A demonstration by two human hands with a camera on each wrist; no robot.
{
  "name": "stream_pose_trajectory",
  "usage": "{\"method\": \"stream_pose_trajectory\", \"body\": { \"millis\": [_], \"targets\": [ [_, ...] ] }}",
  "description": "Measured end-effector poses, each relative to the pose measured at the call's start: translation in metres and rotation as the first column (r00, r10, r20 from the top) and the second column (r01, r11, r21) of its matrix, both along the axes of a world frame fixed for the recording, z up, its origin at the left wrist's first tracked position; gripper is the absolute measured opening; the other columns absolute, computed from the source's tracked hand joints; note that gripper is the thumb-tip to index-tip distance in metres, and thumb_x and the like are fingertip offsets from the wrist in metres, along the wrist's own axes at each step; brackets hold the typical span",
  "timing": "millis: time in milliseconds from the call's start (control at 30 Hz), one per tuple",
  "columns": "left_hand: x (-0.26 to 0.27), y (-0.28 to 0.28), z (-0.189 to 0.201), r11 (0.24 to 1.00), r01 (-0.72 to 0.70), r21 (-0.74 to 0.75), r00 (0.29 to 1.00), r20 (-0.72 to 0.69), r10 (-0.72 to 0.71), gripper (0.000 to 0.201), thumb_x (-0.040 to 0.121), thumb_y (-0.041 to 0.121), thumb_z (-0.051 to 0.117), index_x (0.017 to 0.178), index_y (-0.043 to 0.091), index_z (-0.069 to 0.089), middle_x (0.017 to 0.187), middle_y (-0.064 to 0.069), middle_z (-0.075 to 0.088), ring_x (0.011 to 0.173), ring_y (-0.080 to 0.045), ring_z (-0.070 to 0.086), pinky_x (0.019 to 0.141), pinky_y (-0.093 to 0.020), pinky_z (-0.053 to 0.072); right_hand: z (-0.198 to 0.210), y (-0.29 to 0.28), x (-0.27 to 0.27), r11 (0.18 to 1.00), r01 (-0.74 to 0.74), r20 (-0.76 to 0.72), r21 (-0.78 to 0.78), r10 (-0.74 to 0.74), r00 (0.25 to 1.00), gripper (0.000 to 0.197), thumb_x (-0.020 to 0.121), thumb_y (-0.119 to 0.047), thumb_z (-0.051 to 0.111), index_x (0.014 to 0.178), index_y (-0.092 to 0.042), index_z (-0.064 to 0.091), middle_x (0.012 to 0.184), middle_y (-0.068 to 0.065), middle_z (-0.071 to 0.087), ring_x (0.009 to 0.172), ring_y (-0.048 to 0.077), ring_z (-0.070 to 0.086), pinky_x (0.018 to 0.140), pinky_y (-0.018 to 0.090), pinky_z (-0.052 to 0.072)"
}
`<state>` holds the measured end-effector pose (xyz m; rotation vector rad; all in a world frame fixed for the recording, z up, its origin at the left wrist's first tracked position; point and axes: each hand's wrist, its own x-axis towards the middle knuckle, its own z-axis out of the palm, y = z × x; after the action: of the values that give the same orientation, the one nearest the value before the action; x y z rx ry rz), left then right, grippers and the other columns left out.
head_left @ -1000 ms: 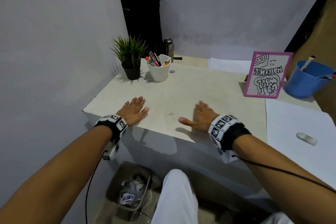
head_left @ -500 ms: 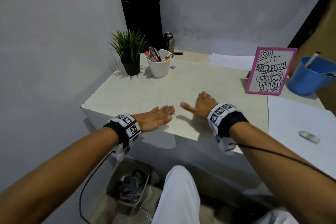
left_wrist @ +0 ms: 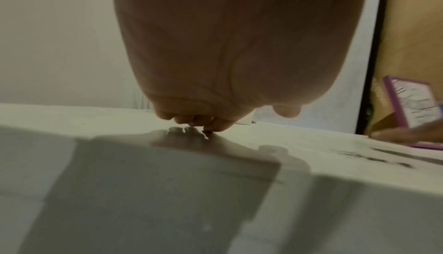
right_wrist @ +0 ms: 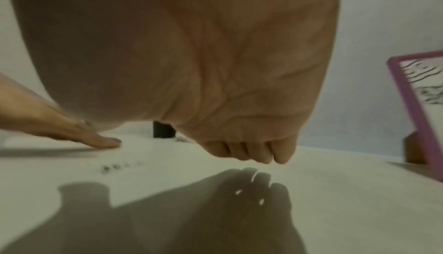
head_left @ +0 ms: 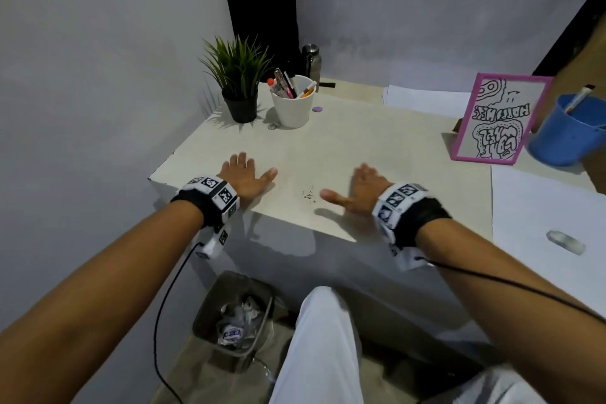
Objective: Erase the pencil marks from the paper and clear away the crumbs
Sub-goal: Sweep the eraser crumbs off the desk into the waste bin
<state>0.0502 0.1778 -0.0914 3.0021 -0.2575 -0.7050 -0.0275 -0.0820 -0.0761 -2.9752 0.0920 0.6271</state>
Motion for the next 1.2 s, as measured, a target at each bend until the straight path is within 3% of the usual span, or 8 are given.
{"method": "stream_pose_trajectory", "body": {
  "millis": [133,300,400,533,733,867,1000,1200],
  "targets": [
    [-0.039,-0.007,-0.007,0.984,0.169,-0.055,0.984,-0.044,-0.171,0.102,0.086,0.078,0.010,0.152,0.004,-0.013,0.159,-0.015,-0.021,0.148,-0.030,-0.016,0.121,-0.045,-0.003,-0.019,-0.009,-0.022,0.997,0.015,-0.069,-0.081,-0.020,0.997,0.144,0.058,-0.101,0.024,0.154,-0.001,-0.014,0.163,0.017,-0.018,0.152,0.036,-0.010,0.124,0.049,0.003],
    [-0.062,-0.049,-0.001,0.906,0.376,-0.194,0.910,-0.107,-0.400,0.075,0.100,0.057,0.014,0.153,0.012,-0.015,0.160,-0.007,-0.021,0.148,-0.021,-0.018,0.120,-0.043,-0.007,-0.019,0.048,-0.023,0.980,-0.198,-0.109,0.000,0.197,0.974,0.138,0.064,-0.097,0.030,0.154,-0.004,-0.016,0.162,0.018,-0.021,0.152,0.034,-0.014,0.124,0.048,0.000],
    [-0.047,-0.043,0.014,0.904,0.315,-0.288,0.939,-0.046,-0.341,0.066,0.103,0.049,0.010,0.154,0.014,-0.011,0.161,-0.005,-0.019,0.149,-0.021,-0.016,0.120,-0.043,-0.008,0.000,0.043,-0.009,0.981,-0.193,-0.080,0.020,0.194,0.978,0.127,0.072,-0.092,0.026,0.155,-0.004,-0.012,0.163,0.017,-0.015,0.153,0.033,-0.007,0.124,0.047,0.003],
    [-0.029,-0.021,0.012,0.976,0.189,-0.104,0.980,-0.047,-0.194,0.067,0.101,0.047,0.009,0.155,0.007,0.001,0.162,-0.012,-0.014,0.149,-0.028,-0.013,0.118,-0.048,-0.003,-0.004,0.023,0.009,0.999,0.015,-0.094,-0.035,-0.018,0.995,0.132,0.067,-0.096,0.028,0.156,-0.006,-0.011,0.164,0.014,-0.016,0.153,0.032,-0.008,0.124,0.050,0.001],
    [-0.059,-0.035,0.003,0.915,0.341,-0.217,0.923,-0.106,-0.369,0.064,0.105,0.044,0.018,0.154,0.013,-0.010,0.162,-0.005,-0.014,0.149,-0.019,-0.013,0.121,-0.040,-0.006,-0.019,0.070,-0.006,0.953,-0.302,-0.063,0.020,0.303,0.951,0.124,0.072,-0.092,0.028,0.156,-0.011,-0.013,0.165,0.008,-0.016,0.153,0.028,-0.010,0.124,0.048,0.001],
    [-0.050,0.007,0.003,0.894,0.244,-0.376,0.965,0.001,-0.263,0.060,0.105,0.042,0.015,0.155,0.016,-0.004,0.162,-0.001,-0.011,0.149,-0.014,-0.011,0.121,-0.034,-0.007,-0.010,0.045,-0.019,0.979,-0.193,0.022,0.067,0.192,0.981,0.118,0.078,-0.088,0.021,0.156,-0.004,-0.008,0.165,0.014,-0.012,0.154,0.029,-0.006,0.124,0.048,0.003],
    [-0.052,0.038,-0.014,0.939,0.175,-0.296,0.984,0.082,-0.158,0.063,0.103,0.046,0.012,0.156,0.014,-0.002,0.163,-0.002,-0.010,0.149,-0.015,-0.012,0.118,-0.033,-0.010,-0.017,0.041,-0.040,1.000,0.014,-0.026,0.000,-0.014,1.000,0.132,0.069,-0.094,0.025,0.155,0.001,-0.009,0.164,0.018,-0.014,0.153,0.035,-0.008,0.124,0.048,0.002],
    [-0.064,0.002,-0.013,0.917,0.335,-0.218,0.942,0.065,-0.329,0.062,0.104,0.045,0.012,0.156,0.013,0.000,0.163,-0.004,-0.007,0.150,-0.018,-0.008,0.119,-0.038,-0.008,-0.018,0.095,-0.035,0.990,-0.111,-0.019,0.091,0.113,0.993,0.128,0.071,-0.093,0.026,0.155,-0.004,-0.012,0.164,0.015,-0.016,0.153,0.031,-0.010,0.124,0.048,-0.001]
  ]
}}
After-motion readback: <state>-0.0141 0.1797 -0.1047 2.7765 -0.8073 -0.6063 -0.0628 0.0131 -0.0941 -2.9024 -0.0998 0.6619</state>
